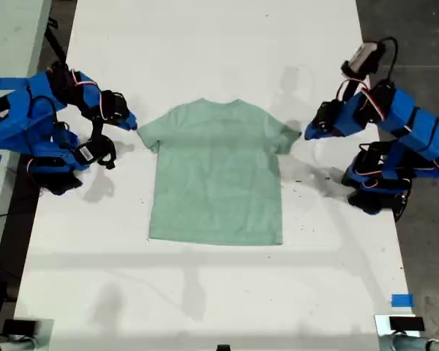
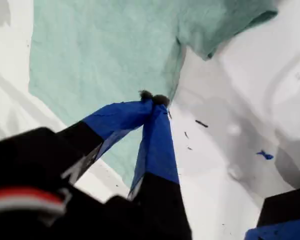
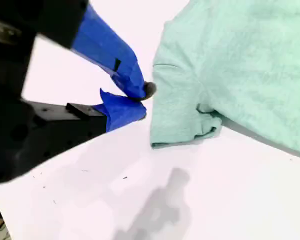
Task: Fold tshirt
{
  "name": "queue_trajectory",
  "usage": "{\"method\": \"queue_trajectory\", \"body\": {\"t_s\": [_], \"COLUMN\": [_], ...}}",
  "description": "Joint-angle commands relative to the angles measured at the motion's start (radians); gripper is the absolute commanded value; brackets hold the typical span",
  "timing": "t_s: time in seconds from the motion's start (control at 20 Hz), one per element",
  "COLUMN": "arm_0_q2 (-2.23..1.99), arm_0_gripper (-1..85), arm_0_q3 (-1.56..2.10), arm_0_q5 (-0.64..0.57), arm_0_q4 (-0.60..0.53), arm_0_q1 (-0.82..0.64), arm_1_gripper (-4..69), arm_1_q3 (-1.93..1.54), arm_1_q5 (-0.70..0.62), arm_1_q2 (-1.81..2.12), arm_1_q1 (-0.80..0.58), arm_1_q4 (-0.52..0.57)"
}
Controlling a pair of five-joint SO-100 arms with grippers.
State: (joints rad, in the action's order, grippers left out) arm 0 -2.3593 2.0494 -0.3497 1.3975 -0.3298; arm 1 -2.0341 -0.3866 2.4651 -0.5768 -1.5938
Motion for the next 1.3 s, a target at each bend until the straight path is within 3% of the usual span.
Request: {"method": "queue_trajectory", "body": {"t_s": [0.0,0.25,0.5,0.65,0.75,0.95,1.25], "arm_0_q2": [0.106,0.282,0.345,0.356,0.356,0.359,0.380], "arm_0_gripper": [0.1,0.3,0.7,0.7,0.7,0.7,0.8], "arm_0_q3": [-0.206,-0.436,-0.479,-0.479,-0.479,-0.479,-0.472], "arm_0_q5": [-0.078,-0.169,-0.181,-0.183,-0.184,-0.184,-0.184], "arm_0_q4": [0.083,0.222,0.236,0.233,0.232,0.225,0.213], "arm_0_q1": [-0.086,-0.178,-0.183,-0.178,-0.178,-0.170,-0.167], "arm_1_gripper": [-1.2,-1.2,-1.2,33.1,31.6,32.2,32.3], "arm_1_q3": [0.166,0.354,0.359,0.305,0.273,0.144,-0.176], "arm_1_q5": [-0.135,-0.256,-0.321,-0.362,-0.380,-0.397,-0.416], "arm_1_q2": [-0.104,-0.281,-0.308,-0.324,-0.350,-0.387,-0.466], "arm_1_q1": [-0.135,-0.238,-0.279,-0.290,-0.304,-0.330,-0.380], "arm_1_q4": [-0.020,-0.040,-0.043,-0.037,-0.012,0.124,0.433]}}
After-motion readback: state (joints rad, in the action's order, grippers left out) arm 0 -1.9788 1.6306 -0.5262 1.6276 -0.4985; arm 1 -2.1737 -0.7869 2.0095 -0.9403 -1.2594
